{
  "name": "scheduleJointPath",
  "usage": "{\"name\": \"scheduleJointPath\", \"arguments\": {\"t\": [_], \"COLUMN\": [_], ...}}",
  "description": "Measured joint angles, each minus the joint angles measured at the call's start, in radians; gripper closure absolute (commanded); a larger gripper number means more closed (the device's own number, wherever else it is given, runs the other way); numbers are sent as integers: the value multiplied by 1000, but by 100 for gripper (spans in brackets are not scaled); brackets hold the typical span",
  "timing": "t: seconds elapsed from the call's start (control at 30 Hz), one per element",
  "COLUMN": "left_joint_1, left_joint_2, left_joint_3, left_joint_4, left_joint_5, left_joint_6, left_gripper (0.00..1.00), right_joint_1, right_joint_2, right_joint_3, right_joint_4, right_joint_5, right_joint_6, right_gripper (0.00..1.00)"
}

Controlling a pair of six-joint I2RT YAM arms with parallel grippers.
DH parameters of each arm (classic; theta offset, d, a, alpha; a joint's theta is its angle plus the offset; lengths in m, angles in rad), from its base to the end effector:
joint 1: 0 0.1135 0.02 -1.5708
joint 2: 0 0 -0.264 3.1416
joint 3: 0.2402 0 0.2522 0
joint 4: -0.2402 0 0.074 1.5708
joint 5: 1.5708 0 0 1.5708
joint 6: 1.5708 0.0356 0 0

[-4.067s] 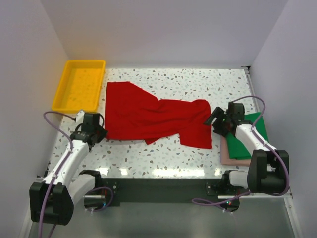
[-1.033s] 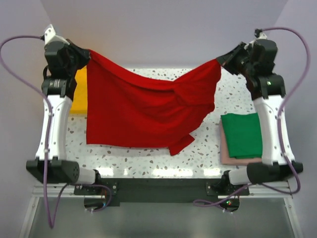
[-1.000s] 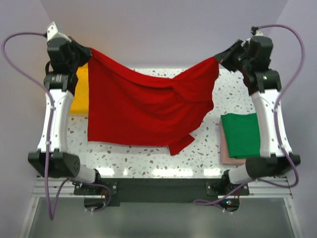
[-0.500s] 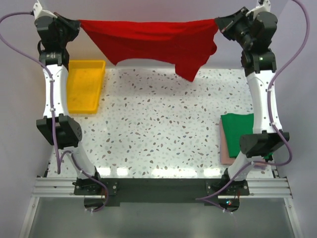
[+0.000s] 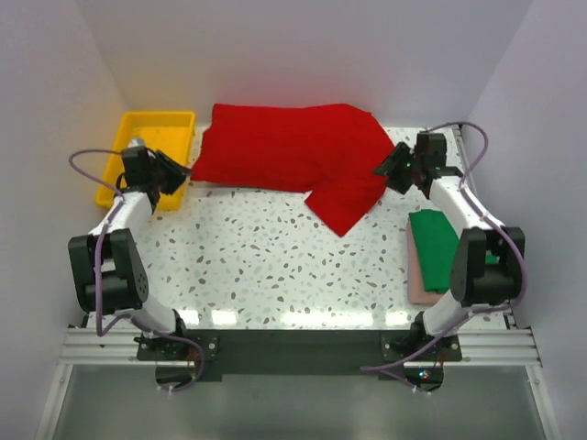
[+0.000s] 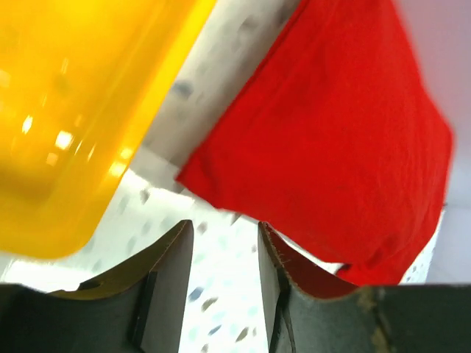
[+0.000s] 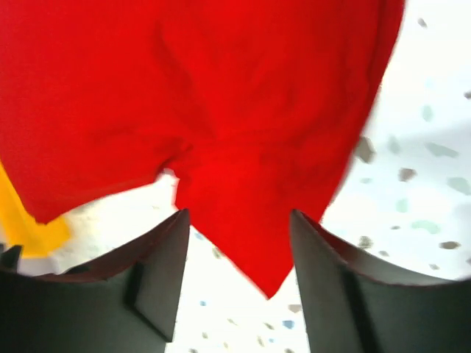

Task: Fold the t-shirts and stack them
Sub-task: Flatten the tshirt out

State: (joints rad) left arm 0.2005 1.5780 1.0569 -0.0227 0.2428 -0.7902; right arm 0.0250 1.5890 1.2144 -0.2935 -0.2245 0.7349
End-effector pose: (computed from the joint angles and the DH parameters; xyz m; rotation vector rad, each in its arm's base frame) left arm 0.3517 0.0627 0.2514 -0.8924 1.9632 -0.6038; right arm 0.3598 0.0169 0.2763 0.6814 2.1998 0.6541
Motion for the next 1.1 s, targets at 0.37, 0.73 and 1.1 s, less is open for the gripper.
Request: {"name": "scheduleJointPath", "arguments": {"t": [0.37,0.73,1.1], "left_joint_1": [0,-175,-217], "left_joint_2": [-114,-115,10], "left_joint_3": [-233,-231,-228], "left_joint_4": [-60,-138,-174], "left_joint_5": [-22,-188,-356], "left_joint_6": [-3,24,15], "left_gripper": [55,52,48], "right_joint_1": [21,188,211], "right_joint_2": [-72,-141,-72], "right_joint_3": [-219,-407,-412], "right_joint_4": [-71,-54,-24], "right_joint_5": [33,174,266], "right_joint_6": [-79,-70,-74], "right_gripper": [24,26,26]}}
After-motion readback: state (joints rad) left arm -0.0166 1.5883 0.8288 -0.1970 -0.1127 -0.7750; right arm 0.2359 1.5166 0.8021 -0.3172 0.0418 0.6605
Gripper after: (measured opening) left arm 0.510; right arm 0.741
